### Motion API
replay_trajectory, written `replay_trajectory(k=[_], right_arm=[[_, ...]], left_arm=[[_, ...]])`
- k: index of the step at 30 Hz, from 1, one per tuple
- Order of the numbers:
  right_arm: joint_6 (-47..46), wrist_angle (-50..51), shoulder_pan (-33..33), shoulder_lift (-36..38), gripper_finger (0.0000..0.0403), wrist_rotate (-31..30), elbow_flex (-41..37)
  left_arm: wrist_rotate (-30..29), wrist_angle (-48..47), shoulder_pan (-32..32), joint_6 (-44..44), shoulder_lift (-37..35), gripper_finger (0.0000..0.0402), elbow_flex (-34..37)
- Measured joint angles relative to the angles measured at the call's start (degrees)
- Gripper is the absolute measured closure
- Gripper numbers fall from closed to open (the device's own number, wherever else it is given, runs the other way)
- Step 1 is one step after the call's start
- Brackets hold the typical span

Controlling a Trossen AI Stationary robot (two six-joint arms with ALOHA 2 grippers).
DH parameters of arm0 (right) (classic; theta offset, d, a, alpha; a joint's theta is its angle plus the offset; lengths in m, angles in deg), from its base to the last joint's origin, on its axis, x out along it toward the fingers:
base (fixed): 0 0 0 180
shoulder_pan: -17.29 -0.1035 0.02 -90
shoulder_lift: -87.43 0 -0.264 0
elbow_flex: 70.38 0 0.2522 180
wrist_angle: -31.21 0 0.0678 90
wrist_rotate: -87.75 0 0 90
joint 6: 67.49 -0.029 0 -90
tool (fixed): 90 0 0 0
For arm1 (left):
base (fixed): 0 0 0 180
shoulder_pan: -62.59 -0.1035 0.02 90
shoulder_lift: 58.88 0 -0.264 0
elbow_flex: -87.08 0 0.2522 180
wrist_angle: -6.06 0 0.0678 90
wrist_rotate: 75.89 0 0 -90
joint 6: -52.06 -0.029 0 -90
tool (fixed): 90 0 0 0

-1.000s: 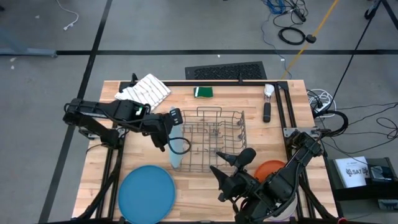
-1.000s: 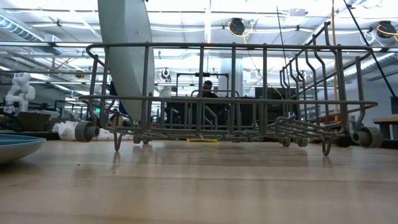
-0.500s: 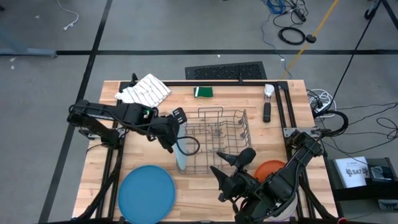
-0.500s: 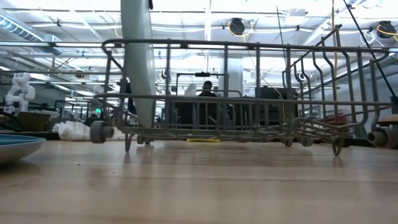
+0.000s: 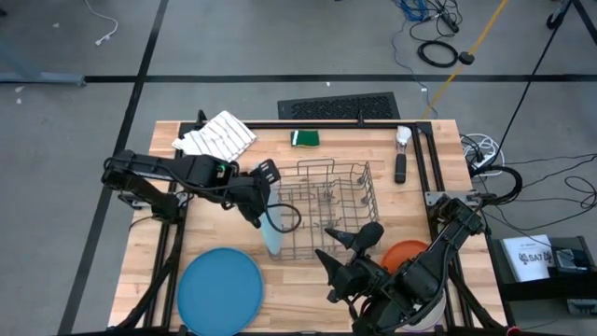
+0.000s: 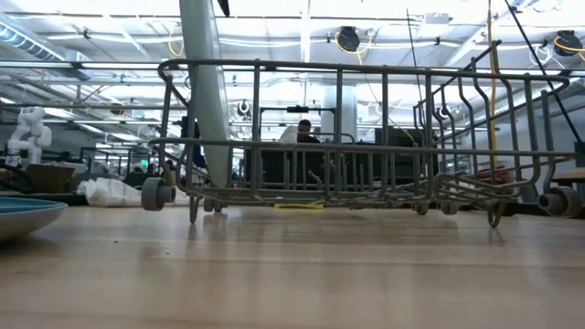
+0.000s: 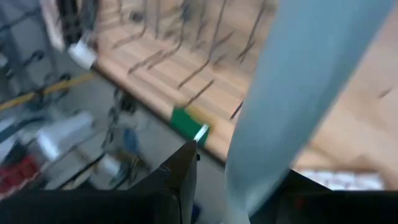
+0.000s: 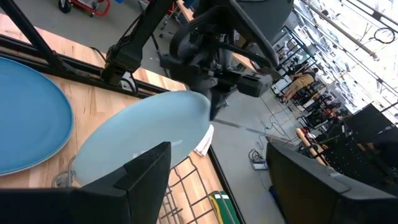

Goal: Sort dishes
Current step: Put the light blue plate into the dish rack

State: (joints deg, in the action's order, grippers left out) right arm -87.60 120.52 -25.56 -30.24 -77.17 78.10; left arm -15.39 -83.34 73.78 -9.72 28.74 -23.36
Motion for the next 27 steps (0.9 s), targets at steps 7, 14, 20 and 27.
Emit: replay_trajectory(k=[7, 14, 20, 27], right_arm=[[0.0, 0.1, 0.0, 0.0, 0.0147, 0.0, 0.0], [0.0, 0.2, 0.0, 0.0, 0.0147, 0.0, 0.0], [0.0, 0.2, 0.0, 0.0, 0.0147, 0.0, 0.0], [0.0, 0.2, 0.0, 0.0, 0.0147, 0.0, 0.0]], left_arm=[[-6.2, 0.1, 0.6, -0.5, 0.0, 0.0288, 0.0], [-9.0, -0.1, 1.0, -0.6, 0.0, 0.0288, 0.0], [-13.1, -1.5, 1.7, 0.0, -0.1, 0.0288, 0.0], [-19.1, -10.3, 1.7, 7.9, -0.5, 0.0288, -0.1]])
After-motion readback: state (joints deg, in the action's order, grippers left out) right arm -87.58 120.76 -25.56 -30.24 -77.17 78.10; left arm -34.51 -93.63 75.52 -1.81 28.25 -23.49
